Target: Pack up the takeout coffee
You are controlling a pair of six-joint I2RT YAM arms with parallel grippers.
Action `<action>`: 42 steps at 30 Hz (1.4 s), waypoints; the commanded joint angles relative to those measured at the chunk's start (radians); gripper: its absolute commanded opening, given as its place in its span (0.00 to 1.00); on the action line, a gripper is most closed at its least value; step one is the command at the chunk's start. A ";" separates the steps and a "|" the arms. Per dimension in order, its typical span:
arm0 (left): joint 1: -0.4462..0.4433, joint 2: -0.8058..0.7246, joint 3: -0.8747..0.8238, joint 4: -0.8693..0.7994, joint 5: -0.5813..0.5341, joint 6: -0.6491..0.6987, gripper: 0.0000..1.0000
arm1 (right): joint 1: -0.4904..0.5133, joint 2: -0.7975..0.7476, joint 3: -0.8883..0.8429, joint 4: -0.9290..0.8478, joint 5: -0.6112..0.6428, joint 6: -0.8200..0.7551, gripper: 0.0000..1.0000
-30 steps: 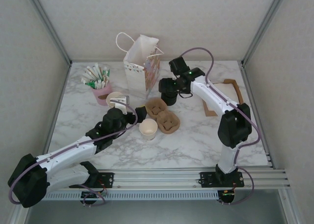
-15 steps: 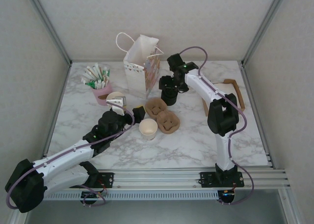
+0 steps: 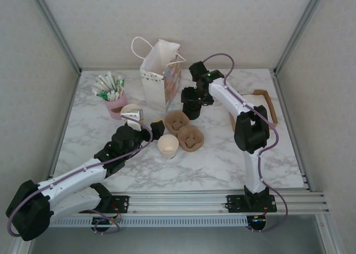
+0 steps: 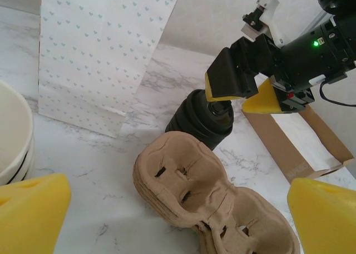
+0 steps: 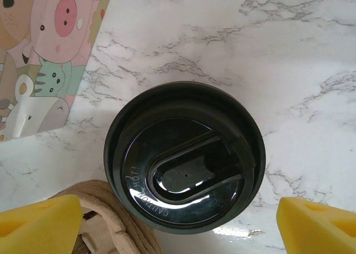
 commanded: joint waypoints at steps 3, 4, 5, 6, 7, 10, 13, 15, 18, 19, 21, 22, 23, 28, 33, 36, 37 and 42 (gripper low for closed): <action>0.011 0.018 -0.002 0.032 0.015 0.003 1.00 | 0.002 0.044 0.038 -0.017 -0.011 0.009 0.88; 0.011 0.020 -0.001 0.031 0.016 0.003 1.00 | 0.002 0.047 0.041 -0.017 -0.009 0.009 0.88; 0.011 0.024 0.000 0.032 0.019 0.002 1.00 | 0.002 0.050 0.045 -0.020 -0.007 0.011 0.88; 0.011 0.026 0.001 0.032 0.021 0.002 1.00 | 0.004 0.053 0.047 -0.021 -0.006 0.010 0.87; 0.011 0.027 0.000 0.033 0.023 0.003 1.00 | 0.003 0.054 0.048 -0.022 -0.005 0.010 0.87; 0.011 0.029 0.003 0.034 0.025 0.003 1.00 | 0.003 0.058 0.046 -0.018 -0.005 0.012 0.87; 0.010 0.029 0.002 0.034 0.026 0.003 1.00 | 0.004 0.061 0.045 -0.017 -0.008 0.014 0.87; 0.010 0.029 0.002 0.034 0.028 0.004 1.00 | 0.003 0.062 0.046 -0.015 -0.011 0.013 0.86; 0.011 0.030 0.002 0.034 0.030 0.004 1.00 | 0.003 0.063 0.049 -0.015 -0.013 0.014 0.86; 0.011 0.030 0.002 0.035 0.031 0.004 0.99 | 0.001 0.065 0.051 -0.016 -0.015 0.013 0.85; 0.010 0.030 0.002 0.036 0.032 0.005 1.00 | 0.002 0.066 0.053 -0.017 -0.015 0.015 0.85; 0.011 0.030 0.002 0.035 0.032 0.004 1.00 | 0.002 0.067 0.053 -0.017 -0.015 0.015 0.85; 0.011 0.030 0.002 0.035 0.032 0.004 1.00 | 0.003 0.068 0.055 -0.018 -0.016 0.015 0.85; 0.010 0.030 0.002 0.034 0.034 0.005 1.00 | 0.003 0.074 0.059 -0.022 -0.013 0.015 0.85; 0.010 0.030 0.002 0.035 0.035 0.005 1.00 | 0.003 0.081 0.066 -0.026 -0.012 0.014 0.83; 0.010 0.032 0.002 0.035 0.036 0.005 1.00 | 0.003 0.087 0.069 -0.028 -0.010 0.014 0.82; 0.011 0.032 0.002 0.035 0.037 0.005 1.00 | 0.002 0.090 0.071 -0.026 -0.012 0.013 0.82; 0.011 0.030 0.002 0.035 0.038 0.005 1.00 | 0.004 0.091 0.072 -0.026 -0.012 0.013 0.80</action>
